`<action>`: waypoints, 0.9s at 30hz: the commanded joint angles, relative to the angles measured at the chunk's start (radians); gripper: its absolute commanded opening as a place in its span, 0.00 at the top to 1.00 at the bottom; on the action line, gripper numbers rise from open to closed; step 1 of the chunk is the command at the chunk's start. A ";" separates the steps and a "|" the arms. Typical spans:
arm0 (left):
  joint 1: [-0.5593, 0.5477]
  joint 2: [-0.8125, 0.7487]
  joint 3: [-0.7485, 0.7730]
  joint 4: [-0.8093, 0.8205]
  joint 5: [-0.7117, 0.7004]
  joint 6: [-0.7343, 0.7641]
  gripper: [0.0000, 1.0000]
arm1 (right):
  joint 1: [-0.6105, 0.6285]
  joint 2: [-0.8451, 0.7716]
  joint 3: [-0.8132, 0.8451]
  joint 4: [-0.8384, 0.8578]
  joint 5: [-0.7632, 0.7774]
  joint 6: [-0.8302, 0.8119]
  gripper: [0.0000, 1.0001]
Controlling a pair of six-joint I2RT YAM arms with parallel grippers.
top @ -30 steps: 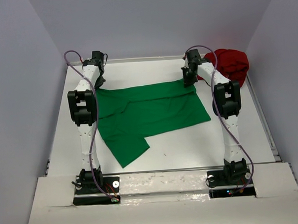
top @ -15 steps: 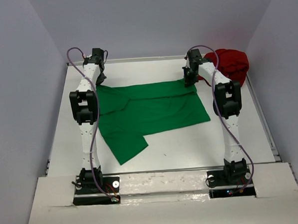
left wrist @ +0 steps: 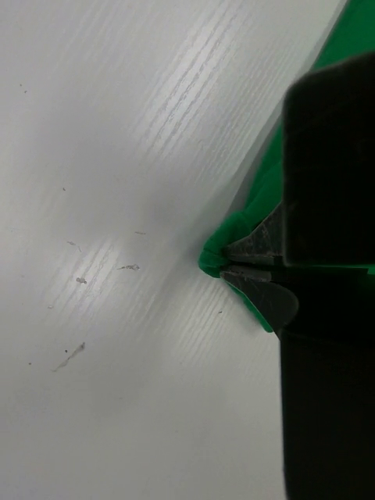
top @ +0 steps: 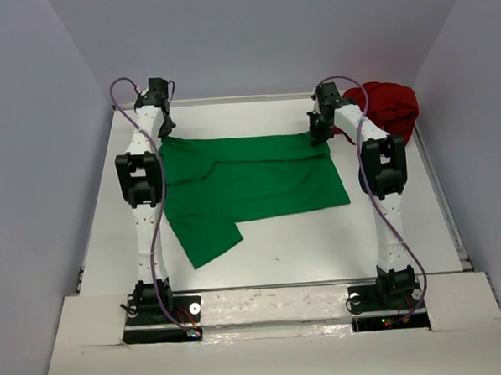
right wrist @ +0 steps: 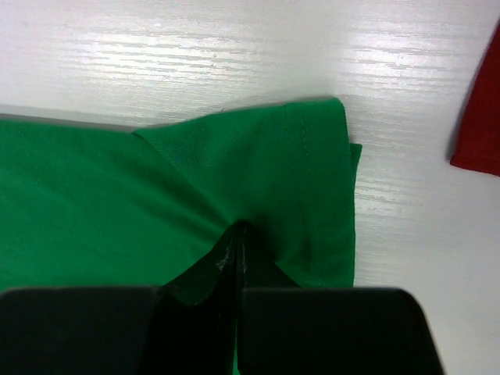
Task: Fold and stack the t-shirts
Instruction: Fold the tshirt
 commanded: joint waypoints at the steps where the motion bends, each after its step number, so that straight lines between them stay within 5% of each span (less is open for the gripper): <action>1: 0.009 -0.014 0.045 0.008 0.019 0.035 0.82 | -0.012 0.047 0.038 -0.061 0.015 -0.022 1.00; 5: 0.009 -0.089 -0.057 0.060 -0.047 0.023 0.34 | -0.012 0.057 0.073 -0.064 0.007 -0.050 1.00; 11: 0.009 -0.166 -0.107 0.071 -0.116 0.001 0.02 | -0.012 0.074 0.111 -0.085 -0.008 -0.062 1.00; 27: -0.070 -0.416 -0.143 0.047 -0.314 0.004 0.01 | 0.019 -0.048 0.124 -0.099 0.025 -0.116 0.91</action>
